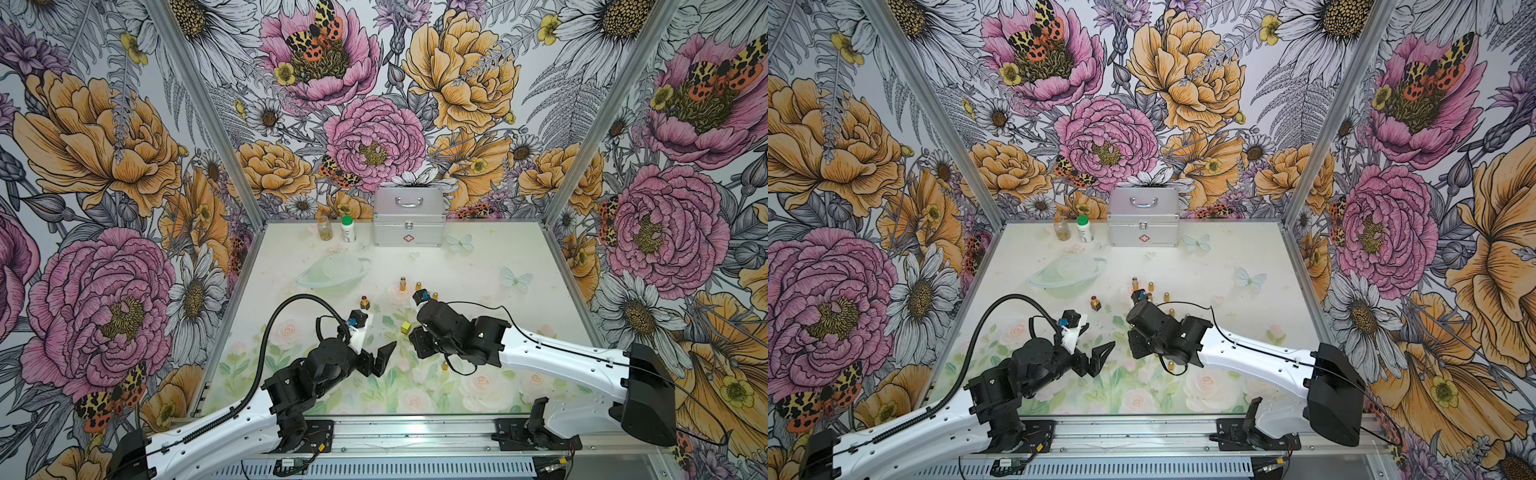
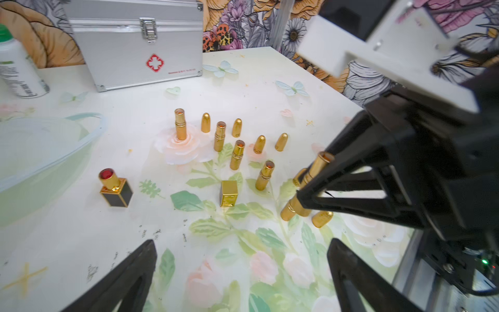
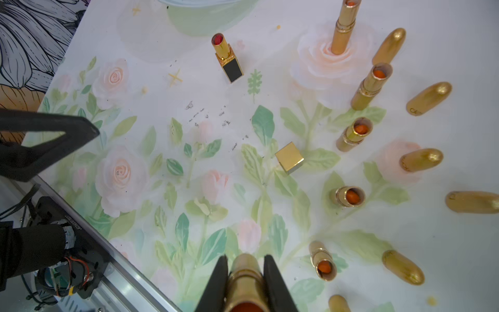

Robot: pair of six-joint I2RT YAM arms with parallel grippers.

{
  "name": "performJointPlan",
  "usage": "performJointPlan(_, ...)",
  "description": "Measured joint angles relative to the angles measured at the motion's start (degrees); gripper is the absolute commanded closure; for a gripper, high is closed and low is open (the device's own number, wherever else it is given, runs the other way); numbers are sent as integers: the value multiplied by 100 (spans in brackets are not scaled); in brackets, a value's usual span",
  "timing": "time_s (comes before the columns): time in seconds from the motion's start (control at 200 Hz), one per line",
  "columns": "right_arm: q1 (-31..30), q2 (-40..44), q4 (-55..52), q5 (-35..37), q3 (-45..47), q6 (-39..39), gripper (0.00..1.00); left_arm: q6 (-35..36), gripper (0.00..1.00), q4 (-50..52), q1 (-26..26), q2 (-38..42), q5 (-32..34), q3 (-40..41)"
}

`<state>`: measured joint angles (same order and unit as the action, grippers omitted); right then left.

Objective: Open the lipstick cap
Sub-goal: Place the lipstick at the center of the board.

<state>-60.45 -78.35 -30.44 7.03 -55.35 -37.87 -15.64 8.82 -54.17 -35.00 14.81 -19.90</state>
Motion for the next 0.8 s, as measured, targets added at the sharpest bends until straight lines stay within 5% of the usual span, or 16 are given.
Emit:
performJointPlan(0.255,-380,-481,621,407,501,358,82,-645,1,424,1010,422,-35,122)
performJointPlan(0.801,-452,-1259,1655,647,719,1069,83,-802,1,531,1082,96,-133,127)
